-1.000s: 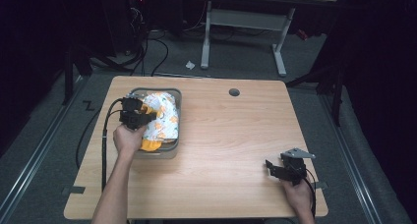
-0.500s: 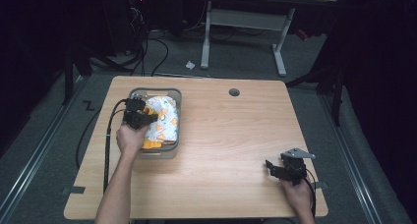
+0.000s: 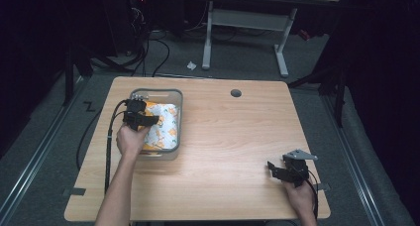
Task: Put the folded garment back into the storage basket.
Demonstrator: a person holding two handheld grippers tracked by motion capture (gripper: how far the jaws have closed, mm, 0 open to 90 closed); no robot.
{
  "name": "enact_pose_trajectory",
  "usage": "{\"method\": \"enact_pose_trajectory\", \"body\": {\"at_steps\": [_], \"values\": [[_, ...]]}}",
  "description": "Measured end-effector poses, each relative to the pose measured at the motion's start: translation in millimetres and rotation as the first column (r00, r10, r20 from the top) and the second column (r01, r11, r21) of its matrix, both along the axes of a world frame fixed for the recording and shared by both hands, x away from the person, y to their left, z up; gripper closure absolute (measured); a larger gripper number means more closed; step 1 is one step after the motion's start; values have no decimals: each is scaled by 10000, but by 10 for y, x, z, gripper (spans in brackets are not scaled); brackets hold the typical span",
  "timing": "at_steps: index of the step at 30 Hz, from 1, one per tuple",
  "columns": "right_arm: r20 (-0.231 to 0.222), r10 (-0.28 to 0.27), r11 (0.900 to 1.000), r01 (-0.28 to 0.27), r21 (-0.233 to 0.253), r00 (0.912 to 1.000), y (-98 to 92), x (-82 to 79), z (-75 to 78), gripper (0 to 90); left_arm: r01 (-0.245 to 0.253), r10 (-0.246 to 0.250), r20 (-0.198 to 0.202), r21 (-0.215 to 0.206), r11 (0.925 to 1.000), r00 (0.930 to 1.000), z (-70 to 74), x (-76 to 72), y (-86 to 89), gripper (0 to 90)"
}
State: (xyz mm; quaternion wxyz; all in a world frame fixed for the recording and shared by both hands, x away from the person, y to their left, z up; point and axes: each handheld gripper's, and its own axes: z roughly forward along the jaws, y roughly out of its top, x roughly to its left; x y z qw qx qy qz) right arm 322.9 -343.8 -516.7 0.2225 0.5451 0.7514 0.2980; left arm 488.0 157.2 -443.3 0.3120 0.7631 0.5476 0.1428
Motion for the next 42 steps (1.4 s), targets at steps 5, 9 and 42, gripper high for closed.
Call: {"method": "enact_pose_trajectory", "body": {"at_steps": [5, 9, 42], "values": [[-1, 4, 10000, -4, -2, 10000, -1, 0, 0, 296, 0, 15, 465, -331, 9995, 9989, 112, -85, -27, 417], [-1, 7, 10000, -7, -9, 10000, -1, 0, 0, 297, 182, -146, 712, -510, 9985, 9974, 175, -138, -57, 397], [0, 16, 10000, -16, -2, 10000, -1, -2, 0, 296, 1773, -1534, 1746, -1305, 9755, 9726, 399, -602, -499, 347]]}}
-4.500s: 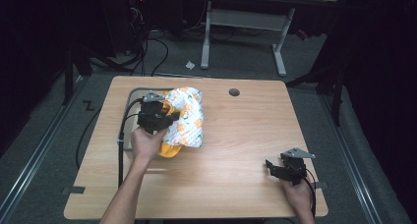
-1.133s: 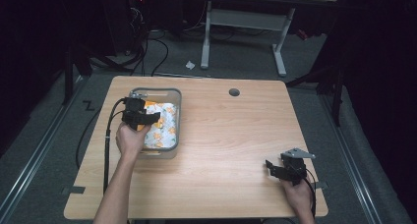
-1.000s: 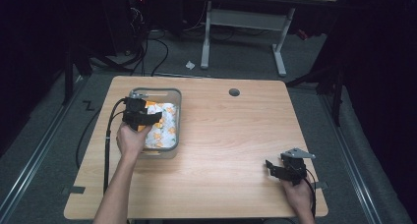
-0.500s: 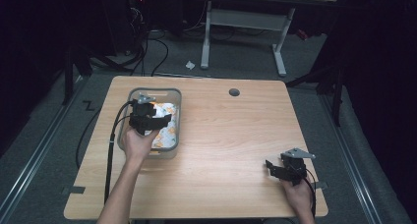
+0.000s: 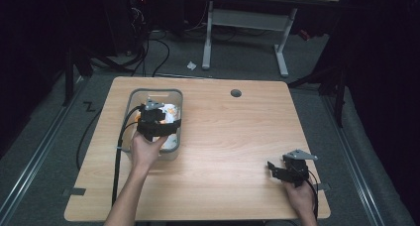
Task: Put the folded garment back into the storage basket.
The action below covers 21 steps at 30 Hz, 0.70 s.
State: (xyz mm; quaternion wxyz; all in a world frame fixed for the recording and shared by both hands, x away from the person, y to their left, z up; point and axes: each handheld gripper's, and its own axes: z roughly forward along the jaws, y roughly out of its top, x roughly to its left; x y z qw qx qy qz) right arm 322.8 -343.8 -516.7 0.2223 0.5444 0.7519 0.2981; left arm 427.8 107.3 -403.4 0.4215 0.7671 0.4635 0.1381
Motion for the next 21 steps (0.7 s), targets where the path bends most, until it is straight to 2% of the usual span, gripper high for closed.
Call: {"method": "enact_pose_trajectory", "body": {"at_steps": [8, 12, 21], "values": [[0, -1, 10000, 1, 0, 10000, 0, 0, 0, 296, 226, -221, 197, -245, 9994, 9996, 44, -95, -66, 347], [1, -1, 10000, 1, -1, 10000, 0, 0, 0, 296, 445, -441, 208, -197, 9988, 9988, 52, -145, -125, 346], [0, -2, 10000, 2, 1, 10000, 0, 0, 0, 296, 520, -514, 203, -257, 9983, 9985, 75, -214, -190, 353]]}}
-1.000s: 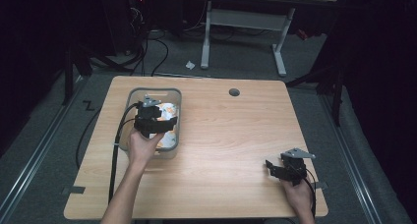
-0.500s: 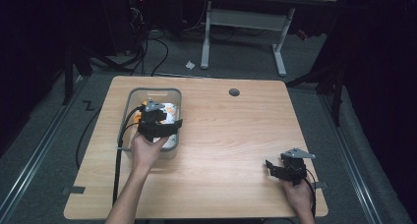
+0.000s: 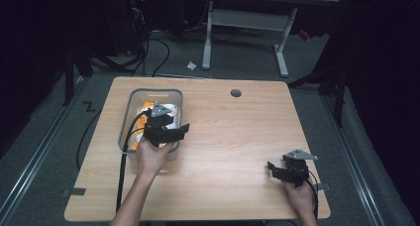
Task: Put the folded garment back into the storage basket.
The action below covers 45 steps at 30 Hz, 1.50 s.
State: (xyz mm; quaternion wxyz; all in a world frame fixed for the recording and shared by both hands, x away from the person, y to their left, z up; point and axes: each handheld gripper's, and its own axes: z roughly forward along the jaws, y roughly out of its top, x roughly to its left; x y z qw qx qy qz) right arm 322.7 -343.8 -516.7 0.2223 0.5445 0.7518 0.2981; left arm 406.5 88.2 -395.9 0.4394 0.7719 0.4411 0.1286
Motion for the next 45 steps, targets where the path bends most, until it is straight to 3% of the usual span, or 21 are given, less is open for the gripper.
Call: {"method": "enact_pose_trajectory", "body": {"at_steps": [25, 39, 45], "values": [[6, -3, 10000, 3, -4, 10000, 0, 0, 0, 296, 529, -538, -226, -367, 9979, 9983, -65, -209, -125, 364], [2, -10, 10000, 10, 5, 10000, 1, 0, 0, 296, 786, -795, -138, -529, 9955, 9967, -108, -308, -196, 362], [4, -11, 10000, 11, 3, 10000, 1, 0, 0, 296, 993, -1011, -333, -514, 9937, 9943, -154, -337, -256, 358]]}}
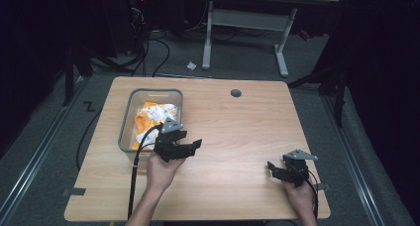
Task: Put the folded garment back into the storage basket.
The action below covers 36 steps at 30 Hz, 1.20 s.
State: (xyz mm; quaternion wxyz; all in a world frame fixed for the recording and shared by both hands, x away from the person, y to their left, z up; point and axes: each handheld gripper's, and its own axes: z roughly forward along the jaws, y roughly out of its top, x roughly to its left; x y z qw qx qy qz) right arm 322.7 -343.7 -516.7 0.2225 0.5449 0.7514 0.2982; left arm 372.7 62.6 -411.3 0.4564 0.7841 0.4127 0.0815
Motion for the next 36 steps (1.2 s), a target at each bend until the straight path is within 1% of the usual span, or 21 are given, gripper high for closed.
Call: {"method": "enact_pose_trajectory", "body": {"at_steps": [4, 13, 15, 18, 20, 23, 26, 29, 32, 36], "values": [[2, 5, 10000, -5, -2, 10000, 0, 0, 0, 296, 115, -115, 31, 15, 9999, 9999, -28, -33, -64, 359], [3, 1, 10000, -1, -2, 10000, 0, 0, 0, 296, 303, -304, -19, -37, 9995, 9995, -64, -56, -129, 358], [1, -1, 10000, 1, -2, 10000, 0, 0, 0, 296, 435, -436, -99, -122, 9990, 9990, -89, -62, -150, 358], [10, 18, 10000, -18, -10, 10000, -1, 1, -1, 296, 456, -457, -114, -159, 9988, 9989, -107, -66, -165, 358], [4, -2, 10000, 2, -2, 10000, 0, 0, 0, 296, 518, -522, -199, -202, 9985, 9984, -124, -70, -185, 358], [12, 14, 10000, -14, -10, 10000, -1, 1, -1, 296, 637, -640, -152, -171, 9978, 9978, -144, -87, -229, 358], [5, -3, 10000, 3, -3, 10000, 0, -1, 0, 296, 786, -787, -229, -34, 9969, 9966, -184, -94, -276, 358], [6, -7, 10000, 7, -3, 10000, 1, -1, 0, 296, 769, -769, -267, -6, 9970, 9967, -203, -103, -297, 357], [5, -5, 10000, 5, -4, 10000, 0, -1, 0, 297, 791, -790, -209, 72, 9968, 9967, -221, -116, -324, 357], [12, 12, 10000, -12, -9, 10000, 0, 0, -1, 297, 848, -847, -268, 45, 9964, 9960, -261, -119, -359, 357]]}}
